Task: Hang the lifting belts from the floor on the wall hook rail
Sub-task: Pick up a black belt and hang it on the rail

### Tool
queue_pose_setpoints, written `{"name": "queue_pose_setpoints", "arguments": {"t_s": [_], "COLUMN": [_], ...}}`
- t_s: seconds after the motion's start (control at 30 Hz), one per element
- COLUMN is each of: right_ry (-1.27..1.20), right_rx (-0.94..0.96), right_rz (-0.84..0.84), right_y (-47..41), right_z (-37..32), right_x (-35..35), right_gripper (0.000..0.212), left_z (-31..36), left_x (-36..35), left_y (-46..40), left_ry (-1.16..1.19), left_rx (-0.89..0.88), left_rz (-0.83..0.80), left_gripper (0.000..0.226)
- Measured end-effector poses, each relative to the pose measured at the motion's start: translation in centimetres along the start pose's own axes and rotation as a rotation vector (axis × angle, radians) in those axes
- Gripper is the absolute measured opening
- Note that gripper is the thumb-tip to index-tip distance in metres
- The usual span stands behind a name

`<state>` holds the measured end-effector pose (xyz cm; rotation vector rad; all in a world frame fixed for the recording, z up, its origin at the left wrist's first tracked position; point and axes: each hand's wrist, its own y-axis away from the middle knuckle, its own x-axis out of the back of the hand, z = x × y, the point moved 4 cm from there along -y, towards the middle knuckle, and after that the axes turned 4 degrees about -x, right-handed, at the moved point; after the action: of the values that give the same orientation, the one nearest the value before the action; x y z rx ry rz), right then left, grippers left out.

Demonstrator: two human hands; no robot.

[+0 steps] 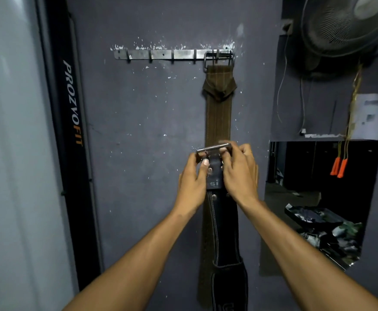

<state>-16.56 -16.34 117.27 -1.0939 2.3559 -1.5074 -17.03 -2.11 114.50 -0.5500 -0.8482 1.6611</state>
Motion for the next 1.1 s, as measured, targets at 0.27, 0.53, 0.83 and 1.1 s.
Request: {"name": "queue_pose_setpoints", "arguments": {"t_s": [0.27, 0.53, 0.83, 1.1], "right_ry": [-0.226, -0.364, -0.489, -0.474], "right_rx": [-0.212, -0.033, -0.27, -0.271], "right_rz": [-0.234, -0.182, 0.004, 0.004], "right_y": [-0.6, 0.6, -2.0, -4.6], "right_z": [2.4, 0.8, 1.3, -1.4], "right_x": [-1.4, -0.4, -0.8, -1.7], "right_gripper": [0.046, 0.031, 0.025, 0.035], "left_z": [-0.4, 1.7, 1.3, -4.1], "left_x": [-1.1, -2.6, -2.4, -3.2], "left_y": [-1.6, -6.1, -3.3, 3.7], "left_ry": [-0.055, 0.24, 0.371, 0.464], "left_rx": [0.133, 0.306, 0.015, 0.38], "left_rz": [0.092, 0.166, -0.171, -0.228], "left_gripper": [0.032, 0.03, 0.029, 0.034]}}
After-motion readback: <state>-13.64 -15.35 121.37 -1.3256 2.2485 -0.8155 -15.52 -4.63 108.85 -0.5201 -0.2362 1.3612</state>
